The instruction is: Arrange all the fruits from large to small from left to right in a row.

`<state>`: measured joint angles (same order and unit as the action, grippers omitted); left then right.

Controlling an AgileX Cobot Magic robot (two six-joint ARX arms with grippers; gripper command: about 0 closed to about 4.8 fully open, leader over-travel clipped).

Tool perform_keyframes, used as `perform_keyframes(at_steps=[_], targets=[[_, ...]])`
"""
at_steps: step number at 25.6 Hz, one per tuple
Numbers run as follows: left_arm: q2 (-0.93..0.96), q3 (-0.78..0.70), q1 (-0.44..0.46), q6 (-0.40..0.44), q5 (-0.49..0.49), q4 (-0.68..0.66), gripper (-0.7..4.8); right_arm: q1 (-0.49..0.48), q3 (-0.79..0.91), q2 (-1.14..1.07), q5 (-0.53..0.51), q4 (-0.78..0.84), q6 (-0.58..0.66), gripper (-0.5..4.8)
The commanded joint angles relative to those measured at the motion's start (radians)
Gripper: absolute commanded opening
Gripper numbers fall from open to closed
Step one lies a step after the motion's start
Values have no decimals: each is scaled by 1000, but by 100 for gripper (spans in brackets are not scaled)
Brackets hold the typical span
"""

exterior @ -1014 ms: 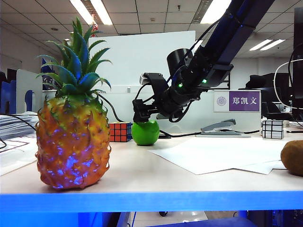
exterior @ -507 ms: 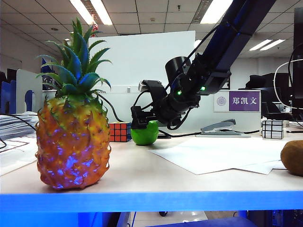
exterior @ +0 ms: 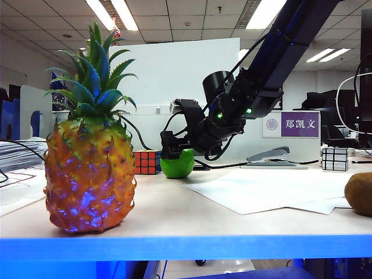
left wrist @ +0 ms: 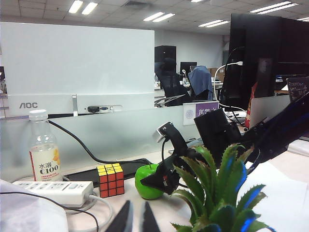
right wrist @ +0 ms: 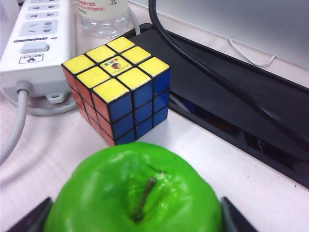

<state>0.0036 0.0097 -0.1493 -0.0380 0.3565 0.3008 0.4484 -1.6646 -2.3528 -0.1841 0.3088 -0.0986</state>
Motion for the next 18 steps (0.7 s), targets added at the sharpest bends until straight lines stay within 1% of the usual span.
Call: perform_keyframes(at_steps=[1, 2, 8, 13, 16, 18], targets=[[-2, 1, 1, 4, -1, 9, 35, 1, 2, -10, 2, -67, 2, 8], [-2, 1, 1, 4, -1, 8, 35, 1, 2, -10, 2, -70, 2, -6], [-2, 1, 1, 4, -1, 0, 35, 1, 1, 14, -2, -74, 2, -6], [-2, 1, 1, 5, -5, 0, 35, 1, 1, 116, -2, -109, 0, -6], [-2, 1, 1, 5, -5, 0, 35, 1, 1, 206, -1, -192, -7, -6], [-2, 1, 1, 5, -5, 0, 35, 1, 1, 277, -1, -284, -7, -6]])
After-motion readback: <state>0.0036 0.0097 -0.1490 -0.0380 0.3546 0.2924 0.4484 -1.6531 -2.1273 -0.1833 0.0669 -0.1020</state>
